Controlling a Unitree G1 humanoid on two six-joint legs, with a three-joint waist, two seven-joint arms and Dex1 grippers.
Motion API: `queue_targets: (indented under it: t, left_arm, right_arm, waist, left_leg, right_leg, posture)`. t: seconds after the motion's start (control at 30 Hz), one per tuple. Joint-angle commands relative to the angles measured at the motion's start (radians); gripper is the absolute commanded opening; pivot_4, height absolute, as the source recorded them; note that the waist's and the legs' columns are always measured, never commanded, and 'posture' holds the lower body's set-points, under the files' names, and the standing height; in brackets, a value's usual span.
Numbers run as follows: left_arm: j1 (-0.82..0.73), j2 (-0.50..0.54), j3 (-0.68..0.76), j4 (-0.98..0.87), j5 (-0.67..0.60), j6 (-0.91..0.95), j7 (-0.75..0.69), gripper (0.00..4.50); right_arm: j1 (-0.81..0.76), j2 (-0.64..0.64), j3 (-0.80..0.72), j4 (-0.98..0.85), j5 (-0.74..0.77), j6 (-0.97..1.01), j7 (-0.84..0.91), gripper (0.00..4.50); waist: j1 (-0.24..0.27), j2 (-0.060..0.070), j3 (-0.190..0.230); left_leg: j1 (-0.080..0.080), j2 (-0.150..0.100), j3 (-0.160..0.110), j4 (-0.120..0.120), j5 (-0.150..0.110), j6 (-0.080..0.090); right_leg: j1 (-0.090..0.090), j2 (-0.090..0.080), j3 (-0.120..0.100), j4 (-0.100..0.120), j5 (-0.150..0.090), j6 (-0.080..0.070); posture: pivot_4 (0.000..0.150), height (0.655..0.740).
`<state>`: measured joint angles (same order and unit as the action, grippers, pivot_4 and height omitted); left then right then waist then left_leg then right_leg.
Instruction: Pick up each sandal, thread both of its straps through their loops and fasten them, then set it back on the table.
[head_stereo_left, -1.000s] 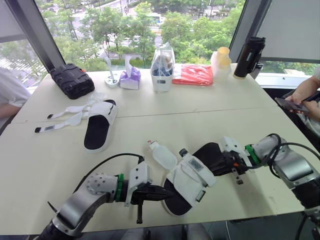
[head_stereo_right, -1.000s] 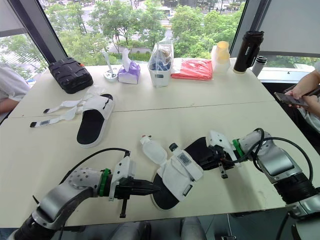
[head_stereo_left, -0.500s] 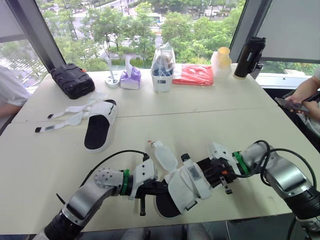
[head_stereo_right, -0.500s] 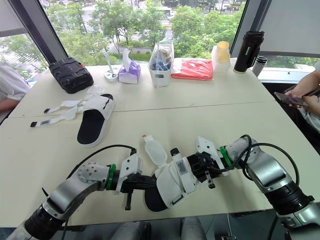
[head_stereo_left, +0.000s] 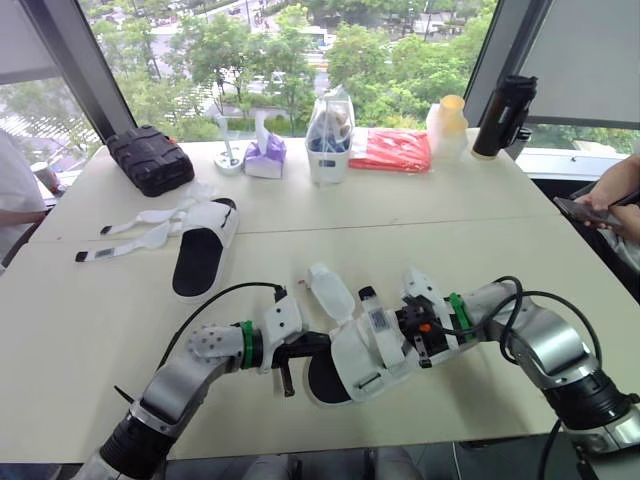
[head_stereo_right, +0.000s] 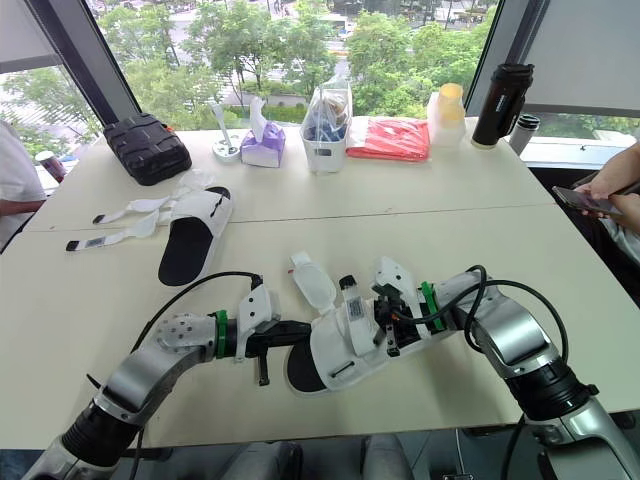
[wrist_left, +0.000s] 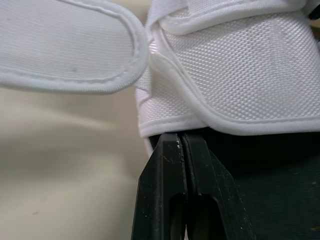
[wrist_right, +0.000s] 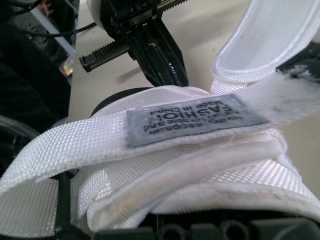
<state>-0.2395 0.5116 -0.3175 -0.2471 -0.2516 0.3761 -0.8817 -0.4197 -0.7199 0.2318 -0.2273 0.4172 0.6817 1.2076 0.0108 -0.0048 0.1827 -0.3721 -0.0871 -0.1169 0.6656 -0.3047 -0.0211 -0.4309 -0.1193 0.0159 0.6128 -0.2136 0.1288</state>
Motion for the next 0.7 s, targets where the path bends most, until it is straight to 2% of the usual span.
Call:
queue_targets:
  t: [0.03,0.23,0.53,0.7]
  left_arm:
    - [-0.026,0.01,0.051,0.032,0.012,-0.033,0.01,0.0]
    - [-0.039,0.01,0.06,0.05,0.003,-0.028,-0.004,0.0]
    - [0.069,0.086,0.065,-0.082,-0.069,0.03,-0.105,0.0]
    - [0.1,0.091,0.106,-0.116,-0.079,0.016,-0.085,0.0]
  right_arm:
    - [-0.023,0.021,-0.02,-0.021,0.028,0.025,-0.029,0.09]
    - [-0.002,0.025,-0.016,-0.04,0.025,0.045,-0.051,0.09]
    - [-0.019,-0.026,-0.04,-0.027,0.026,0.056,-0.04,0.09]
    - [-0.025,-0.015,-0.051,-0.02,0.044,0.094,-0.061,0.09]
  waist:
    - [0.0,0.0,0.0]
    - [0.0,0.0,0.0]
    - [-0.001,0.0,0.0]
    - [-0.001,0.0,0.0]
  left_leg:
    - [0.0,0.0,0.0,0.0,0.0,0.0]
    - [0.0,0.0,0.0,0.0,0.0,0.0]
    - [-0.001,0.0,0.0,0.0,0.0,0.0]
    - [-0.001,0.0,0.0,0.0,0.0,0.0]
  right_leg:
    - [0.0,0.0,0.0,0.0,0.0,0.0]
    - [0.0,0.0,0.0,0.0,0.0,0.0]
    - [-0.001,0.0,0.0,0.0,0.0,0.0]
    - [-0.001,0.0,0.0,0.0,0.0,0.0]
  posture:
    - [0.15,0.74]
    - [0.15,0.74]
    - [0.15,0.74]
    - [0.15,0.74]
